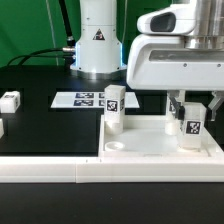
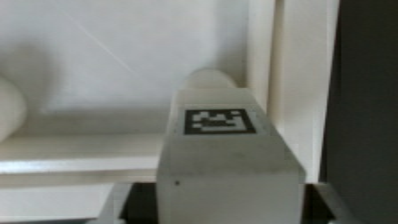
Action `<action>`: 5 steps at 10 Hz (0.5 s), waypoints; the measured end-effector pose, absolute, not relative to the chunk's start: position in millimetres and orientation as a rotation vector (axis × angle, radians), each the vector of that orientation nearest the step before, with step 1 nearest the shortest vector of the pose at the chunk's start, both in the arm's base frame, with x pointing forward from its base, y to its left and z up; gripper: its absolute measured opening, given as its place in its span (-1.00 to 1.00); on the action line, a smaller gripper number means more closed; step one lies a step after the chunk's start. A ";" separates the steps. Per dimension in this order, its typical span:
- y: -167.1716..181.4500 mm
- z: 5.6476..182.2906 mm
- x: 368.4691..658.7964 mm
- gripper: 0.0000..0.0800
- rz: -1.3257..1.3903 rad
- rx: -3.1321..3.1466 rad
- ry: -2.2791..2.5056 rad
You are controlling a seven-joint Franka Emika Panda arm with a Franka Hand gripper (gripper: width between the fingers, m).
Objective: Assemble square table
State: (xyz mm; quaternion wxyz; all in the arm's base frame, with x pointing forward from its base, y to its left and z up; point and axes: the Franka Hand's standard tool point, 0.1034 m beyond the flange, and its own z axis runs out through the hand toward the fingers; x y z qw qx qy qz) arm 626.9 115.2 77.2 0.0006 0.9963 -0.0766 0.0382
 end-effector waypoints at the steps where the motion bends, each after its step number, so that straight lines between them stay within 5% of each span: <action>1: 115.9 76.9 626.5 -0.27 0.118 3.120 -0.390; 5: 117.6 76.5 625.8 -0.27 0.116 3.011 -0.933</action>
Offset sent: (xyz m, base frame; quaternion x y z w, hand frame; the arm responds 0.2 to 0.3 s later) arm -0.0016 0.0007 0.0004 -0.0382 0.0004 0.2218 0.9743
